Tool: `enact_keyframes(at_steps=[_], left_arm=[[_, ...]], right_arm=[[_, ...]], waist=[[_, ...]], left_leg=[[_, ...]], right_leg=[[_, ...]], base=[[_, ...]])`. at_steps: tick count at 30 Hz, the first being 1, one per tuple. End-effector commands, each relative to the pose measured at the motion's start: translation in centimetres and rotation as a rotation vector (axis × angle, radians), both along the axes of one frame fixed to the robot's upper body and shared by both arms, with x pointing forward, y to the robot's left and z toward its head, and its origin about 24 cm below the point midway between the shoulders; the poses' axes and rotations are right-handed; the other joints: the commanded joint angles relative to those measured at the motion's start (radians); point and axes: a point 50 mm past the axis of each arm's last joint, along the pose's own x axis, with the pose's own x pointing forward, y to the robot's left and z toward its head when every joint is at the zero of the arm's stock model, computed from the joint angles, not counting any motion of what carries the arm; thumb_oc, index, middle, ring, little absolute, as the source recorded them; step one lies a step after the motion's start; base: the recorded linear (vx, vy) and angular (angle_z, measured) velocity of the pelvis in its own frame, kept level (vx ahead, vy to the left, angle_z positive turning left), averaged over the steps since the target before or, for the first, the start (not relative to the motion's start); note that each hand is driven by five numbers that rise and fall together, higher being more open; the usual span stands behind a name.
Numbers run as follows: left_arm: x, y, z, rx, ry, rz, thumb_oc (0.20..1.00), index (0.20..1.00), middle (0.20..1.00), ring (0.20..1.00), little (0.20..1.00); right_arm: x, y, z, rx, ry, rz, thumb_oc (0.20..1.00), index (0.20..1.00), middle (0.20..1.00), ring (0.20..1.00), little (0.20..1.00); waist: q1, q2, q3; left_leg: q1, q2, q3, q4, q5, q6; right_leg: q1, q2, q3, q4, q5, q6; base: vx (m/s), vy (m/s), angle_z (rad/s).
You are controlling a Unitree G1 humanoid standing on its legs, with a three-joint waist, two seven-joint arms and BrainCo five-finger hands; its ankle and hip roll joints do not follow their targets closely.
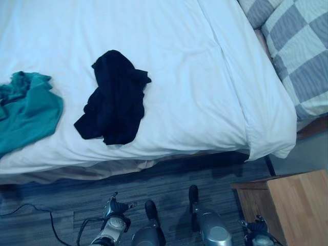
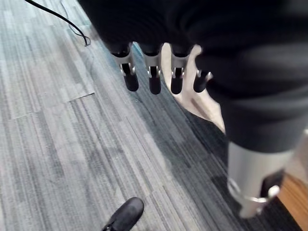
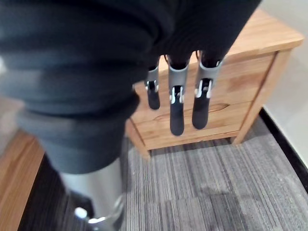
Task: Tidy up the quilt and then pick up the clothes from the bed and put them into the laundry hamper.
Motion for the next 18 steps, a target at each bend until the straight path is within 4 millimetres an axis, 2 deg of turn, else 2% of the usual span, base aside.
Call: enact_keyframes(at_steps=[1, 2, 3, 4, 5, 6, 7, 8, 9, 10, 11, 12, 13, 14, 15, 16, 17, 18], left_arm=[[-1.3, -0.5, -0.8, -0.035, 0.043, 0.018, 1.0, 1.0, 1.0, 1.0, 1.0], [-1.1, -0.5, -0.7, -0.045, 0.034, 0.039, 1.0, 1.0, 1.0, 1.0, 1.0], [-1.4, -0.4, -0.9, -0.047, 0.043, 0.056, 1.0, 1.0, 1.0, 1.0, 1.0], [-1.9, -0.2, -1.0, -0.05, 0.059, 0.073, 1.0, 1.0, 1.0, 1.0, 1.0], [-2.5, 0.1, -1.2, -0.045, 0.062, 0.109, 1.0, 1.0, 1.0, 1.0, 1.0], [-2.9, 0.2, -1.3, -0.044, 0.069, 0.125, 1.0, 1.0, 1.0, 1.0, 1.0], [-2.9, 0.2, -1.3, -0.044, 0.069, 0.126, 1.0, 1.0, 1.0, 1.0, 1.0], [-2.8, 0.4, -1.1, -0.041, 0.057, 0.139, 1.0, 1.0, 1.0, 1.0, 1.0], [-3.7, 0.4, -1.5, -0.034, 0.093, 0.145, 1.0, 1.0, 1.0, 1.0, 1.0], [-3.7, 0.4, -1.5, -0.034, 0.093, 0.145, 1.0, 1.0, 1.0, 1.0, 1.0], [-3.8, 0.2, -1.6, -0.037, 0.107, 0.13, 1.0, 1.0, 1.0, 1.0, 1.0], [-3.4, -0.2, -1.6, -0.043, 0.106, 0.111, 1.0, 1.0, 1.0, 1.0, 1.0], [-3.5, -0.1, -1.7, -0.044, 0.123, 0.102, 1.0, 1.0, 1.0, 1.0, 1.0], [-3.7, 0.1, -1.7, -0.035, 0.136, 0.096, 1.0, 1.0, 1.0, 1.0, 1.0], [-4.0, 0.4, -1.7, -0.021, 0.156, 0.088, 1.0, 1.0, 1.0, 1.0, 1.0], [-4.0, 0.7, -1.7, -0.011, 0.162, 0.081, 1.0, 1.0, 1.0, 1.0, 1.0], [-4.1, 1.0, -1.6, -0.002, 0.169, 0.068, 1.0, 1.0, 1.0, 1.0, 1.0], [-4.7, 1.4, -1.7, 0.01, 0.203, 0.044, 1.0, 1.0, 1.0, 1.0, 1.0]], right_arm=[[3.6, -1.0, 1.7, -0.096, -0.058, 0.197, 1.0, 1.0, 1.0, 1.0, 1.0], [4.8, -0.8, 2.2, -0.115, -0.081, 0.256, 1.0, 1.0, 1.0, 1.0, 1.0], [5.9, 0.0, 2.8, -0.128, -0.113, 0.341, 1.0, 1.0, 1.0, 1.0, 1.0], [6.4, 0.9, 3.0, -0.118, -0.131, 0.397, 1.0, 1.0, 1.0, 1.0, 1.0], [7.1, 2.4, 3.2, -0.104, -0.145, 0.474, 1.0, 1.0, 1.0, 1.0, 1.0], [7.0, 2.7, 3.1, -0.115, -0.141, 0.501, 1.0, 1.0, 1.0, 1.0, 1.0], [7.1, 2.7, 3.1, -0.115, -0.141, 0.501, 1.0, 1.0, 1.0, 1.0, 1.0], [6.9, 2.4, 3.1, -0.122, -0.137, 0.475, 1.0, 1.0, 1.0, 1.0, 1.0], [5.2, 1.2, 2.3, -0.088, -0.086, 0.383, 1.0, 1.0, 1.0, 1.0, 1.0], [5.2, 1.2, 2.3, -0.088, -0.086, 0.383, 1.0, 1.0, 1.0, 1.0, 1.0], [3.5, 0.7, 1.3, -0.064, -0.027, 0.317, 1.0, 1.0, 1.0, 1.0, 1.0], [2.3, 0.2, 0.7, -0.057, 0.025, 0.276, 1.0, 1.0, 1.0, 1.0, 1.0], [1.5, 0.1, 0.3, -0.045, 0.061, 0.25, 1.0, 1.0, 1.0, 1.0, 1.0], [1.0, 0.2, 0.0, -0.041, 0.095, 0.245, 1.0, 1.0, 1.0, 1.0, 1.0], [0.5, 0.2, -0.3, -0.036, 0.118, 0.238, 1.0, 1.0, 1.0, 1.0, 1.0], [0.6, 0.3, -0.3, -0.035, 0.116, 0.238, 1.0, 1.0, 1.0, 1.0, 1.0], [0.3, 0.4, -0.4, -0.033, 0.122, 0.245, 1.0, 1.0, 1.0, 1.0, 1.0], [-0.9, 1.2, -0.9, -0.003, 0.143, 0.254, 1.0, 1.0, 1.0, 1.0, 1.0]], waist=[[0.018, 0.037, 0.013], [0.031, 0.037, 0.022], [0.04, 0.038, 0.022], [0.046, 0.036, 0.012], [0.055, 0.03, -0.008], [0.056, 0.026, -0.021], [0.055, 0.025, -0.023], [0.052, 0.022, -0.038], [0.027, 0.037, -0.066], [0.028, 0.037, -0.067], [0.025, 0.046, -0.081], [0.024, 0.04, -0.094], [0.027, 0.03, -0.101], [0.033, 0.014, -0.096], [0.041, 0.011, -0.088], [0.052, 0.011, -0.083], [0.058, 0.012, -0.077], [0.038, 0.014, -0.067]], left_leg=[[-0.144, -0.024, -0.047, 0.378, -0.168, -0.06], [-0.186, -0.027, -0.069, 0.455, -0.142, -0.094], [-0.204, -0.02, -0.095, 0.481, -0.129, -0.117], [-0.208, -0.001, -0.11, 0.48, -0.136, -0.115], [-0.174, 0.092, -0.13, 0.41, -0.159, -0.113], [-0.145, 0.141, -0.146, 0.353, -0.145, -0.112], [-0.145, 0.139, -0.145, 0.349, -0.142, -0.112], [-0.133, 0.199, -0.162, 0.293, -0.105, -0.118], [-0.071, 0.295, -0.098, 0.168, -0.044, -0.118], [-0.07, 0.295, -0.096, 0.163, -0.041, -0.118], [-0.052, 0.294, -0.104, 0.111, -0.033, -0.135], [-0.052, 0.266, -0.117, 0.103, -0.042, -0.147], [-0.049, 0.235, -0.125, 0.102, -0.06, -0.14], [-0.047, 0.204, -0.119, 0.115, -0.076, -0.132], [-0.037, 0.191, -0.098, 0.12, -0.088, -0.123], [-0.026, 0.184, -0.077, 0.113, -0.096, -0.114], [-0.011, 0.179, -0.056, 0.098, -0.1, -0.106], [0.003, 0.154, -0.061, 0.065, -0.091, -0.088]], right_leg=[[0.046, -0.059, 0.024, 0.06, -0.19, 0.06], [0.058, -0.064, 0.024, 0.044, -0.187, 0.051], [0.066, -0.07, 0.019, 0.027, -0.182, 0.048], [0.066, -0.083, 0.006, 0.017, -0.176, 0.053], [0.075, -0.12, 0.001, 0.006, -0.169, 0.072], [0.077, -0.138, 0.0, 0.003, -0.166, 0.083], [0.075, -0.139, 0.0, 0.003, -0.165, 0.083], [0.067, -0.167, -0.001, 0.005, -0.158, 0.1], [0.079, -0.194, -0.022, 0.008, -0.165, 0.128], [0.077, -0.194, -0.02, 0.008, -0.164, 0.127], [0.089, -0.21, -0.03, 0.011, -0.156, 0.141], [0.09, -0.242, -0.039, 0.022, -0.127, 0.151], [0.089, -0.269, -0.044, 0.044, -0.095, 0.158], [0.074, -0.309, -0.051, 0.074, -0.007, 0.165], [0.059, -0.331, -0.095, 0.109, 0.025, 0.151], [0.05, -0.344, -0.141, 0.142, 0.004, 0.138], [0.039, -0.333, -0.176, 0.197, -0.022, 0.126], [0.0, -0.179, -0.14, 0.267, -0.136, 0.095]], base=[[-0.05, 0.126, 0.37], [-0.11, 0.167, 0.34], [-0.11, 0.185, 0.31], [-0.06, 0.395, 0.25], [0.0, 0.458, 0.04], [0.02, 0.387, 0.06], [0.01, 0.328, 0.11], [0.05, 0.597, 0.16], [0.05, 0.598, 0.23], [0.11, 0.632, 0.52], [0.1, 0.474, 0.66], [0.15, 0.612, 0.57], [0.11, 0.55, 0.43], [0.07, 0.487, 0.44], [0.03, 0.463, 0.28], [0.05, 0.421, -0.02], [0.1, 0.518, -0.4], [0.09, 0.403, -0.46]])
